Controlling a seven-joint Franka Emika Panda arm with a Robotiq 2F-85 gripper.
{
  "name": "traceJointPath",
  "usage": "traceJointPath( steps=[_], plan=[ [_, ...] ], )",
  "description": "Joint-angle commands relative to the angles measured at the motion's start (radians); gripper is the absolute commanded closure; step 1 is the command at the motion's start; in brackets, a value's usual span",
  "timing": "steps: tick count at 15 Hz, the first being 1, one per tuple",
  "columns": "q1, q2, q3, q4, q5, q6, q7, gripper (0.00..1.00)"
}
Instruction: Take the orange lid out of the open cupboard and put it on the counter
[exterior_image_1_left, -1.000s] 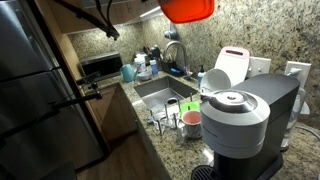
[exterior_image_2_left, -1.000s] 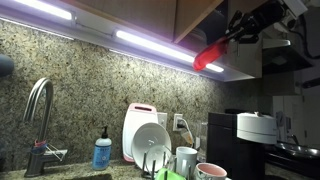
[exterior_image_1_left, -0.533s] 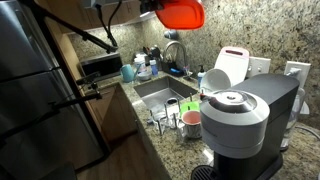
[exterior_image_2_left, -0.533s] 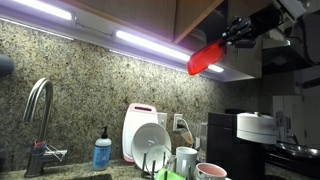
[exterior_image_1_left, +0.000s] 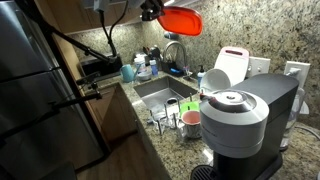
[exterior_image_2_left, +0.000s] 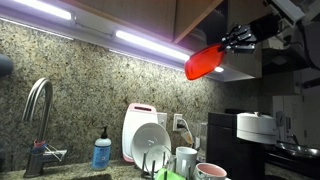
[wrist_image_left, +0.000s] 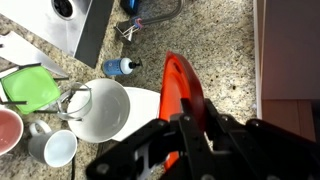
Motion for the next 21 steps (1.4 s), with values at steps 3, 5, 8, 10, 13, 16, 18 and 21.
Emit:
traceJointPath(
  steps=[3, 5, 8, 10, 13, 16, 18, 21],
  plan=[
    [0.133, -0.027, -0.111, 0.015, 0.103, -0.027, -0.055, 0.96],
    [0.184, -0.022, -0.156, 0.02, 0.126, -0.042, -0.061, 0.96],
    [0.236, -0.002, -0.212, 0.022, 0.133, -0.066, -0.051, 0.96],
    [0.268, 0.006, -0.249, 0.02, 0.13, -0.075, -0.043, 0.96],
    [0.311, 0.015, -0.305, 0.016, 0.125, -0.092, -0.035, 0.96],
    [0.362, 0.018, -0.366, 0.016, 0.133, -0.091, -0.039, 0.96],
    [0.405, 0.011, -0.412, 0.018, 0.143, -0.086, -0.037, 0.96],
    [0.382, 0.005, -0.395, -0.003, 0.106, -0.071, -0.021, 0.85]
  ],
)
